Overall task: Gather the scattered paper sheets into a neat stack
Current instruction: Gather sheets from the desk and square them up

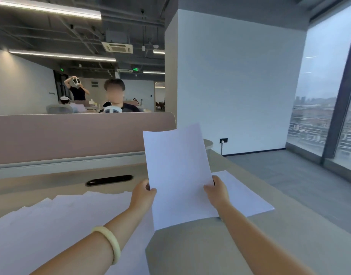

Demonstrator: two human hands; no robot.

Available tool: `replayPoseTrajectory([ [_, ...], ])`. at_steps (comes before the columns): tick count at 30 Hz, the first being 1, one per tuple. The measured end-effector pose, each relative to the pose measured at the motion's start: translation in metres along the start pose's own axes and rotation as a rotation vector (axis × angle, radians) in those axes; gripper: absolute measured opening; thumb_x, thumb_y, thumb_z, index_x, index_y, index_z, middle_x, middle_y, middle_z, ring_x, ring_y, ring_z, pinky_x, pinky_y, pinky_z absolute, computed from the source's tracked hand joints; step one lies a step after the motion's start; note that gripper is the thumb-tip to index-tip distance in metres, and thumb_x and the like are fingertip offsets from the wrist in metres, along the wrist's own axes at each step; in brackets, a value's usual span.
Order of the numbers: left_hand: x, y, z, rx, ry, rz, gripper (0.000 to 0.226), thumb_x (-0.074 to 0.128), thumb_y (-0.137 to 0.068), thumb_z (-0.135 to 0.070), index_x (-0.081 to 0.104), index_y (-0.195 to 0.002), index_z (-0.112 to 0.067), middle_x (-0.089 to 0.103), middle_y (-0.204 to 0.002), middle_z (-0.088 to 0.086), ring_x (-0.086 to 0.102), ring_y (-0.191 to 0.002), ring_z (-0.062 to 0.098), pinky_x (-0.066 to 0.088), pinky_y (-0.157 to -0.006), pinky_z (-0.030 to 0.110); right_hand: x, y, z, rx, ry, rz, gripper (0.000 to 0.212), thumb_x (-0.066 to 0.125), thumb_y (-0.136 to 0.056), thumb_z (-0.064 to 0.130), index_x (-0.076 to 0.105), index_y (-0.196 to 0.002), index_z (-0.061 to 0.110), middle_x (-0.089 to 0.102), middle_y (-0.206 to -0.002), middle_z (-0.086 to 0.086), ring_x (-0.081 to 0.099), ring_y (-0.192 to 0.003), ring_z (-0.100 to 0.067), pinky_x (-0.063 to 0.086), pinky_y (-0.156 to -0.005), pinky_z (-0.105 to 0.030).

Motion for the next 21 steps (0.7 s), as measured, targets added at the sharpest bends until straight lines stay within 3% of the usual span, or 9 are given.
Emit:
replayPoseTrajectory([
  [4,0.061,-0.012,-0.003,-0.024,0.037,0.119,0.023,0.043,-0.086,-0.001,0.062,-0.099,0.001,0.064,-0.088,0.016,0.057,-0.073,0.027,0.051,-0.070,0.036,-0.052,-0.016,-0.032,0.048,0.096,-0.081,0.018,0.036,-0.083,-0.001,0.049,-0.087,0.012,0.048,-0.073,0.000,0.042,-0.066,-0.020,0.029,-0.050,-0.025],
  [8,0.118,-0.019,-0.006,-0.056,0.082,0.236,0.022,0.044,-0.084,0.003,0.066,-0.084,0.000,0.068,-0.082,0.017,0.061,-0.067,0.028,0.055,-0.067,0.041,-0.095,-0.039,-0.062,0.090,0.183,-0.145,0.030,0.038,-0.081,-0.005,0.056,-0.100,0.011,0.053,-0.073,0.001,0.047,-0.064,-0.020,0.032,-0.050,-0.025],
  [10,0.136,-0.023,-0.006,-0.082,0.106,0.275,0.025,0.044,-0.084,0.006,0.064,-0.073,-0.003,0.066,-0.074,0.012,0.060,-0.064,0.027,0.053,-0.065,0.037,-0.108,-0.050,-0.072,0.096,0.212,-0.163,0.036,0.039,-0.081,-0.006,0.058,-0.107,0.009,0.056,-0.077,0.000,0.051,-0.069,-0.022,0.034,-0.050,-0.024],
  [13,0.163,-0.030,-0.003,-0.149,0.150,0.348,0.027,0.044,-0.086,0.009,0.064,-0.074,-0.004,0.068,-0.080,0.012,0.066,-0.071,0.028,0.059,-0.066,0.036,-0.123,-0.067,-0.086,0.117,0.253,-0.168,0.041,0.041,-0.081,-0.006,0.059,-0.114,0.009,0.062,-0.093,-0.008,0.055,-0.079,-0.026,0.041,-0.062,-0.026],
  [15,0.179,-0.036,-0.001,-0.196,0.183,0.369,0.027,0.044,-0.087,0.012,0.062,-0.075,-0.005,0.067,-0.087,0.013,0.066,-0.072,0.025,0.059,-0.055,0.029,-0.130,-0.077,-0.096,0.124,0.291,-0.160,0.044,0.041,-0.082,-0.007,0.058,-0.119,0.009,0.064,-0.099,-0.011,0.054,-0.080,-0.024,0.041,-0.061,-0.025],
  [17,0.192,-0.042,0.000,-0.235,0.205,0.387,0.027,0.043,-0.087,0.013,0.060,-0.076,-0.005,0.066,-0.091,0.013,0.065,-0.072,0.023,0.055,-0.047,0.022,-0.135,-0.090,-0.106,0.132,0.310,-0.158,0.046,0.041,-0.082,-0.007,0.058,-0.122,0.009,0.064,-0.100,-0.010,0.054,-0.079,-0.023,0.039,-0.057,-0.023],
  [21,0.210,-0.058,0.004,-0.263,0.199,0.392,0.023,0.044,-0.088,0.013,0.061,-0.086,-0.003,0.065,-0.100,0.013,0.065,-0.085,0.028,0.055,-0.051,0.021,-0.137,-0.117,-0.119,0.138,0.341,-0.155,0.048,0.040,-0.081,-0.008,0.060,-0.121,0.010,0.063,-0.095,-0.008,0.055,-0.079,-0.023,0.040,-0.059,-0.023],
])
Point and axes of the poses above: each hand's wrist, its own y-axis away from the middle knuckle, its own x-axis out of the palm, z = x × y, the point moved 3 cm from there along -y, towards the middle knuckle
